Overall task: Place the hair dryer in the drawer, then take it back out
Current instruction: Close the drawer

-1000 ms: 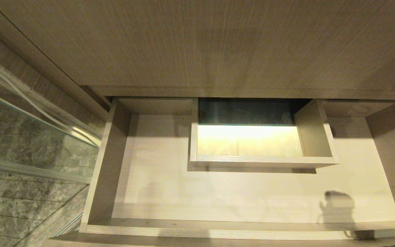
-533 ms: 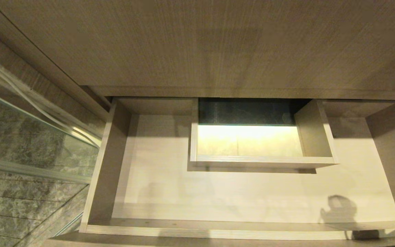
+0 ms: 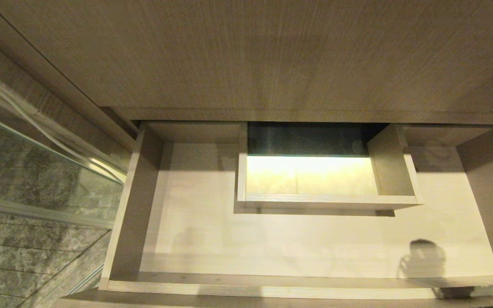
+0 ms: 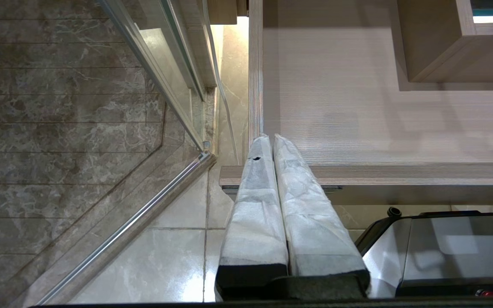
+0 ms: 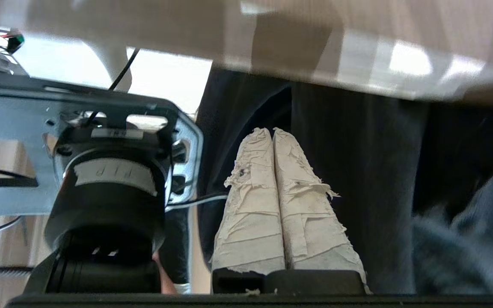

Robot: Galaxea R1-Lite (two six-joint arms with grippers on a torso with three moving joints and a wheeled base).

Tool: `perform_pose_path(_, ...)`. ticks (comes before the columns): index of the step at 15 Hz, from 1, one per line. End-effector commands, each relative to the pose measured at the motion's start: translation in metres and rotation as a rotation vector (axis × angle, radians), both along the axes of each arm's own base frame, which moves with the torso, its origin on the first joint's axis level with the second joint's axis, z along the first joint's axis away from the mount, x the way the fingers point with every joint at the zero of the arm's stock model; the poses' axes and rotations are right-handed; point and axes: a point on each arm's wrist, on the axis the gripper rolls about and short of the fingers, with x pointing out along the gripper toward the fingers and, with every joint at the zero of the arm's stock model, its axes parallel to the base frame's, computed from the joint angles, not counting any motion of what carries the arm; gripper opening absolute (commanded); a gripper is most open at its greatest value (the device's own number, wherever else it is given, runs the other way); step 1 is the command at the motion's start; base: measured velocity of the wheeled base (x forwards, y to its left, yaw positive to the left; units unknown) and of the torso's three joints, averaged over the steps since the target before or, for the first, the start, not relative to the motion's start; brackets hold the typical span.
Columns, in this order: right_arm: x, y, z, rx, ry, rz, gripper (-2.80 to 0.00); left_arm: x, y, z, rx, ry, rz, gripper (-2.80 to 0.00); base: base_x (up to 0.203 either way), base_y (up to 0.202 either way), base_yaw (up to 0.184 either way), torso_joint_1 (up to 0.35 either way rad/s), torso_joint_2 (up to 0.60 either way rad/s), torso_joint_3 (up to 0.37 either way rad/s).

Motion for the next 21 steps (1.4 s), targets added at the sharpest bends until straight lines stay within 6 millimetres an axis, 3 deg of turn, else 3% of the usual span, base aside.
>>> perform_pose_path(1,0.006,-0.002,-0.006,0.006,0.032,0.034,-2.80,0.000,0.000,0.000,-0.002,0.000,0.001,-2.80,0.000,0.000,0.000,0.000,0.00,0.000)
perform_pose_path(10,0.027,-0.009,-0.015,0.002,0.049,0.104,-2.80,0.000,0.000,0.000,-0.001,0.000,0.001,-2.80,0.000,0.000,0.000,0.000,0.00,0.000)
perform_pose_path(21,0.068,-0.017,0.005,0.062,-0.390,0.166,-2.80,0.000,0.000,0.000,-0.002,0.000,0.001,-2.80,0.000,0.000,0.000,0.000,0.00,0.000)
